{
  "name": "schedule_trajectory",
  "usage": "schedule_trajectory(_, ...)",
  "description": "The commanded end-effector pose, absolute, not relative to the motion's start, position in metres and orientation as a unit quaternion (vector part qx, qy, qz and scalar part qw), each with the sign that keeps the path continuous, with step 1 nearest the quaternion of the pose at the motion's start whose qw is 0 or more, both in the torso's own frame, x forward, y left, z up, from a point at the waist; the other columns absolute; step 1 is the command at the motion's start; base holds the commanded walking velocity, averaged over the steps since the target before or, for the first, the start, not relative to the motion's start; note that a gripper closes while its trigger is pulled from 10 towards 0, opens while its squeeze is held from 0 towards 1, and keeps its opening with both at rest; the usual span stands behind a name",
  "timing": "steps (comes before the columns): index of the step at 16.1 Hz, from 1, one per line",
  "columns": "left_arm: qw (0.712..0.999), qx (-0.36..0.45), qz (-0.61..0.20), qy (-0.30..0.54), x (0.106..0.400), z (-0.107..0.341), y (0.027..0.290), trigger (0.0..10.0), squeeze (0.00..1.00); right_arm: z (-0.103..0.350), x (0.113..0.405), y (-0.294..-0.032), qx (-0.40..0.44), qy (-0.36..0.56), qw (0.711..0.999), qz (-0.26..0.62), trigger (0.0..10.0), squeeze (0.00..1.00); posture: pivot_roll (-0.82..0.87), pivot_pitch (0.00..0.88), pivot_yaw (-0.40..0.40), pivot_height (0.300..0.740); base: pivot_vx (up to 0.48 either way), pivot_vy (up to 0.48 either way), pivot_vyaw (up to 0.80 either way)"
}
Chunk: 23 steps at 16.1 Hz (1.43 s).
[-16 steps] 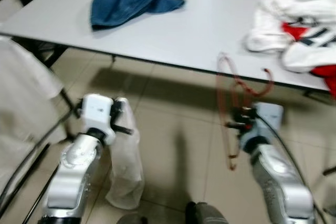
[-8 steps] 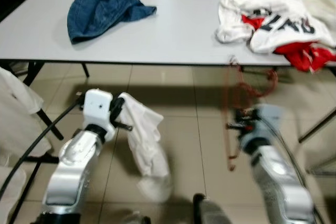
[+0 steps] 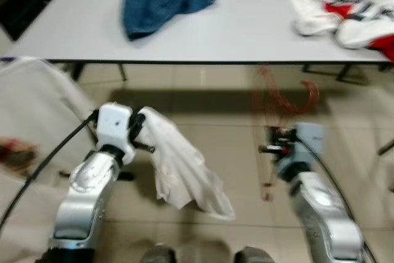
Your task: Hang hanger
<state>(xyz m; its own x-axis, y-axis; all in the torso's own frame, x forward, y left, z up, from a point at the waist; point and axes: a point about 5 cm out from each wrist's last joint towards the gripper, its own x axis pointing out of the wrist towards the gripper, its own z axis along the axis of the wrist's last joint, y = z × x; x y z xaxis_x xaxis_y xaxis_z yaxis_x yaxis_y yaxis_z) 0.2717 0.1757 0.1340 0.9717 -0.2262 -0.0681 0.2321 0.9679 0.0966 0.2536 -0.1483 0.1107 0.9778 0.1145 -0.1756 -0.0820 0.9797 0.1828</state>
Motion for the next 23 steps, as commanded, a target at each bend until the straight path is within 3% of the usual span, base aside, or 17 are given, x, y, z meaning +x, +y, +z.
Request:
schedule_trajectory(1,0.991,0.05,-0.12,0.02,0.272,0.137,0.17,10.0,0.0,0.113,0.253,-0.157,0.075,0.092,0.992,0.036,10.0,0.0,-0.07,0.139,0.054,0.74,0.0,0.0,0.0)
schedule_trajectory(6,0.993,0.036,-0.111,0.005,0.278,0.145,0.172,10.0,0.0,0.125,0.259,-0.151,0.043,0.072,0.995,0.058,10.0,0.0,-0.08,0.135,0.05,0.74,0.176,0.0,0.0)
schedule_trajectory(18,0.992,0.033,-0.123,-0.009,0.281,0.153,0.167,10.0,0.0,0.132,0.265,-0.147,0.011,0.058,0.993,0.103,10.0,0.0,-0.08,0.115,0.039,0.74,0.375,0.0,0.0)
schedule_trajectory(23,0.99,0.027,-0.136,-0.016,0.282,0.157,0.164,10.0,0.0,0.134,0.266,-0.148,0.002,0.054,0.992,0.117,10.0,0.0,-0.08,0.104,0.042,0.74,0.395,0.0,-0.53)
